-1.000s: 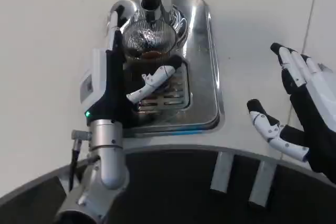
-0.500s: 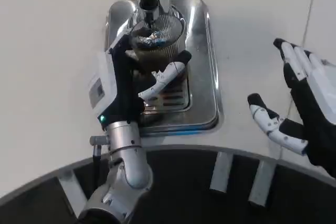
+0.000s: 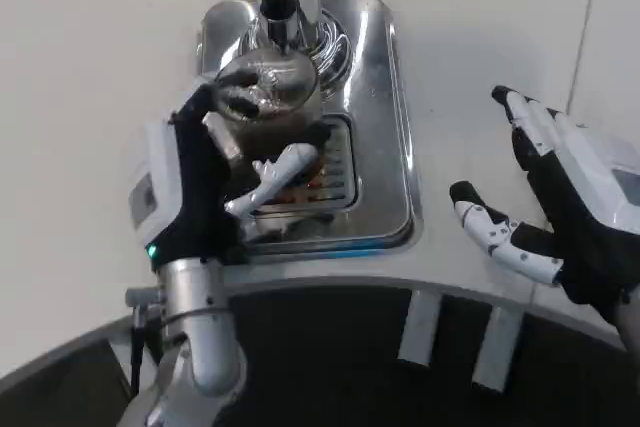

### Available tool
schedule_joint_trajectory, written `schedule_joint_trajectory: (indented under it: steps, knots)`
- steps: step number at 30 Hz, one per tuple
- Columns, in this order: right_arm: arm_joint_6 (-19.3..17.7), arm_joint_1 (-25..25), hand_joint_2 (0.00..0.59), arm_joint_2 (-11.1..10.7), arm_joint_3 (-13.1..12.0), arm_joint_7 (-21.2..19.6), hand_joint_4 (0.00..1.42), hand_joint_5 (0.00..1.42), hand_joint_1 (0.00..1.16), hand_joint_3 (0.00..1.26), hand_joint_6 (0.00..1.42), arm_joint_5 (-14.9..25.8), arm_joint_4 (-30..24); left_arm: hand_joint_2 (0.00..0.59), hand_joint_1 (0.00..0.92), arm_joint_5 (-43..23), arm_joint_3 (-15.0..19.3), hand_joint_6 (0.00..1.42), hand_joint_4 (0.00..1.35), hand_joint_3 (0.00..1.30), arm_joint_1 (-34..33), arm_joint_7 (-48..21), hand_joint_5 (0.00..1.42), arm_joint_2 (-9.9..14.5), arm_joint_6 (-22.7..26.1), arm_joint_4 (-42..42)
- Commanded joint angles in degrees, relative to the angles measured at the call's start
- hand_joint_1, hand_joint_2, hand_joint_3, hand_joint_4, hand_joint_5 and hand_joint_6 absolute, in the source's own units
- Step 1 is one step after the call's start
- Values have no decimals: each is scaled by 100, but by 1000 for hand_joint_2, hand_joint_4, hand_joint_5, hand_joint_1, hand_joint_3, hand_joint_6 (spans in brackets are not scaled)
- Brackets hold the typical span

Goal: Grasp the cup under the faucet to collect the drink, then remove the cup.

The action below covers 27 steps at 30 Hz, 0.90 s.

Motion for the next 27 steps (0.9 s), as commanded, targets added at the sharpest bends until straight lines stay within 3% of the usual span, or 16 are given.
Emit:
schedule_joint_trajectory:
  steps: [1,11,27]
  knots:
    - [-120,137,472,-119,-11,-197,0,0,282,0,0,202,70,76,735,47,17,1424,1176,1058,386,-116,1329,72,-7,-309]
    - [-390,700,474,-235,93,-638,0,0,273,0,0,417,-33,62,739,-82,346,1424,1176,1068,1134,-428,1328,355,-235,-1604]
    - [-813,552,481,-552,355,-744,0,0,287,0,0,350,-37,61,750,88,717,1424,1176,1068,1965,-1080,1326,739,-664,-2812]
